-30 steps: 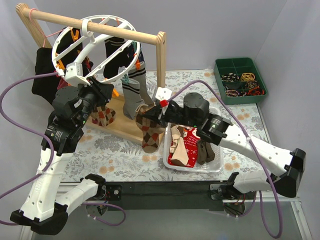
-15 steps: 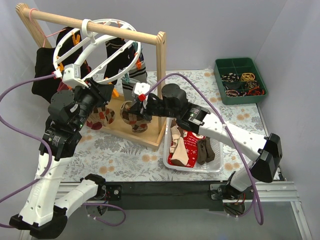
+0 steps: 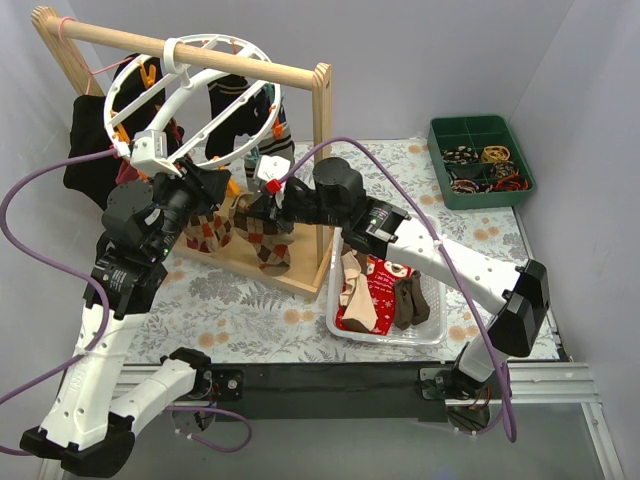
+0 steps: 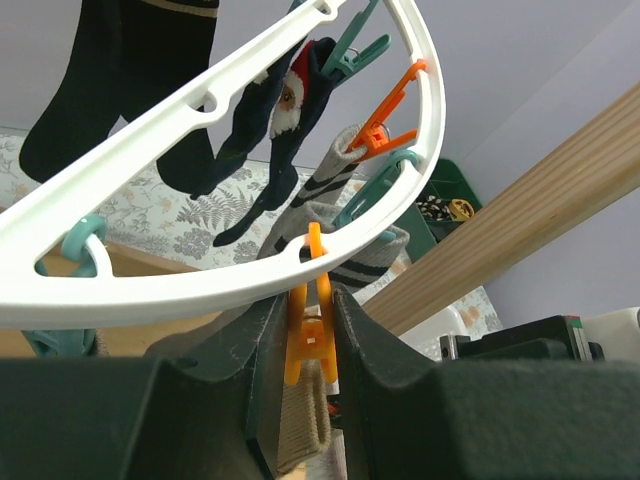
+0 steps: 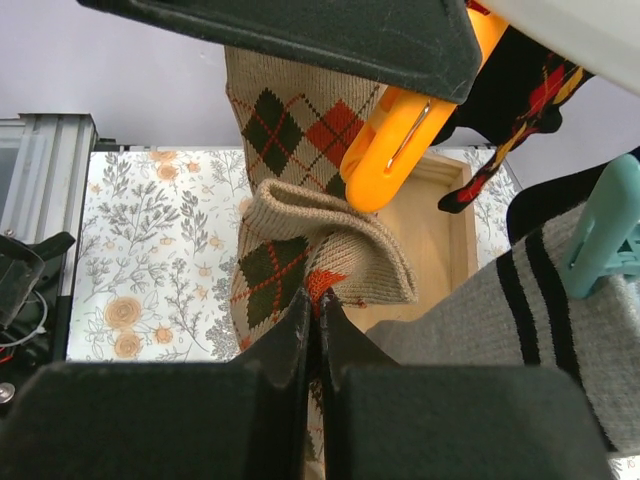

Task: Clip the socks to the hanger
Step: Clamp the sock onto the hanger.

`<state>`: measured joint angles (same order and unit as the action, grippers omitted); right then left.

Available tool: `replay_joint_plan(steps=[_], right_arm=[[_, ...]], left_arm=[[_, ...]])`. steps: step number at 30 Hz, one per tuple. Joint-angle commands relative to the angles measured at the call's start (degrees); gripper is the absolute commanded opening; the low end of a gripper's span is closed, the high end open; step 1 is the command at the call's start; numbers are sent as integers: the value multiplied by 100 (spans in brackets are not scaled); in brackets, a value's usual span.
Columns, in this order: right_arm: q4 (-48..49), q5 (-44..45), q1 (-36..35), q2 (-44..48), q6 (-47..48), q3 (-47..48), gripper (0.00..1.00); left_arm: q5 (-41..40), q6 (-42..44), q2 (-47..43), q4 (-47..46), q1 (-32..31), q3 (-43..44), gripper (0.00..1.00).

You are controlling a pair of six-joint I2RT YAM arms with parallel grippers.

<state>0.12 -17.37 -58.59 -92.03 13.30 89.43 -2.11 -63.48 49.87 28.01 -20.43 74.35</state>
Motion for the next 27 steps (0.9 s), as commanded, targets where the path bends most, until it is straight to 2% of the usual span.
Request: replay_joint_plan(steps=[1,27], right_arm=[[208,-74,-21,-61,59,321,1],[85,-30,-21,-254,155,646,1]], left_arm=[[202,196,-65,-59,3,-78,0],[677,706,-205,-305,3,-430,0]])
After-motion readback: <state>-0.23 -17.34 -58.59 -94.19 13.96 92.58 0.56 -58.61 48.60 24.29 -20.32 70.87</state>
